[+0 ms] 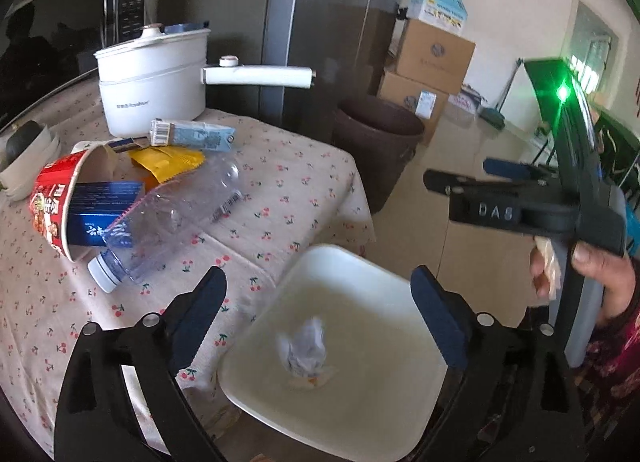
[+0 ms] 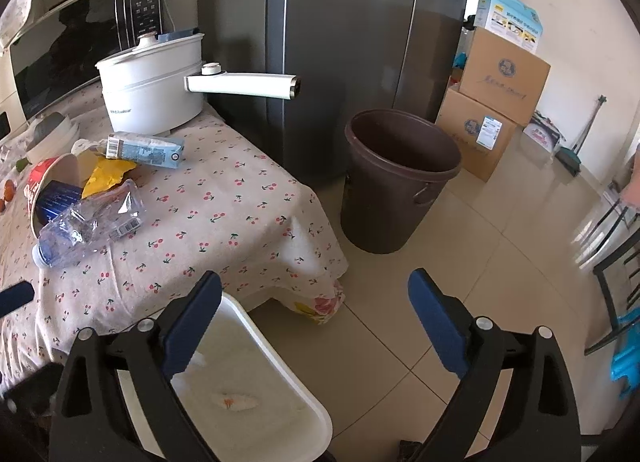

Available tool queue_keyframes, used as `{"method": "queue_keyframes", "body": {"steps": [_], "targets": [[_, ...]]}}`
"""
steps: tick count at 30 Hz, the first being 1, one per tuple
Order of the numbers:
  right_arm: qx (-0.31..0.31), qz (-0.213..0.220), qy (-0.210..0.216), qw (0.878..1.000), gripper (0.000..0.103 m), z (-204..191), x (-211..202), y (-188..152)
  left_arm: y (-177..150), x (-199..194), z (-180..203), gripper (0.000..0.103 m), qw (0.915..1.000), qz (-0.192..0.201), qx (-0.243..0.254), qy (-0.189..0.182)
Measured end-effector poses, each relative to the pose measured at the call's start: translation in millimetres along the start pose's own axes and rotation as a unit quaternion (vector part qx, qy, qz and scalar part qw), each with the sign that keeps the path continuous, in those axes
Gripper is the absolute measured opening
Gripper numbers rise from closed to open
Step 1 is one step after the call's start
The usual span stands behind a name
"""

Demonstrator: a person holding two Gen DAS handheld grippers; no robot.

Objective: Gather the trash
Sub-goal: 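Grasp the clear plastic bottle with the left tool and lift it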

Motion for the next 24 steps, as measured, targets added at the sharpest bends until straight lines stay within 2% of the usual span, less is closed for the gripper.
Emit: {"method": "queue_keyframes", "body": {"steps": [8, 14, 18, 20, 24], "targets": [[0.000, -0.004, 0.002, 1.000, 0.094, -2.4, 2.8, -1.2, 1.3, 4.7, -14.3, 0.096, 0.9997, -0.009, -0.001, 0.024], [-0.012, -0.010, 0.010, 1.000, 0.095, -15.0, 6.3, -2.3, 23.5, 11.3, -43.5, 0.096, 0.9975, -0.012, 0.008, 0.070], [-0.024, -0.017, 0.012, 0.999, 0.095, -23.9, 10.7, -3.9, 38.3, 19.2, -69.1, 0.096, 0.9966, -0.016, -0.011, 0.080], [-0.029, -0.022, 0.014, 0.999, 0.095, -28.8, 13.4, -3.8, 45.0, 27.6, -80.6, 0.096, 0.9956, -0.026, -0.012, 0.090], [-0.033, -0.027, 0.021, 0.999, 0.095, -36.6, 15.2, -0.7, 53.1, 54.9, -93.2, 0.096, 0.9874, -0.072, 0.034, 0.137]]}}
Point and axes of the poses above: each gripper's, at about its wrist camera, not at the fingertips, and x roughly the way its jaws point, z to its right, y to its top, the point moved 10 cm from there along x, roughly the way its jaws point, and after that the axes turned 12 degrees about -z, right-handed, at the moved point
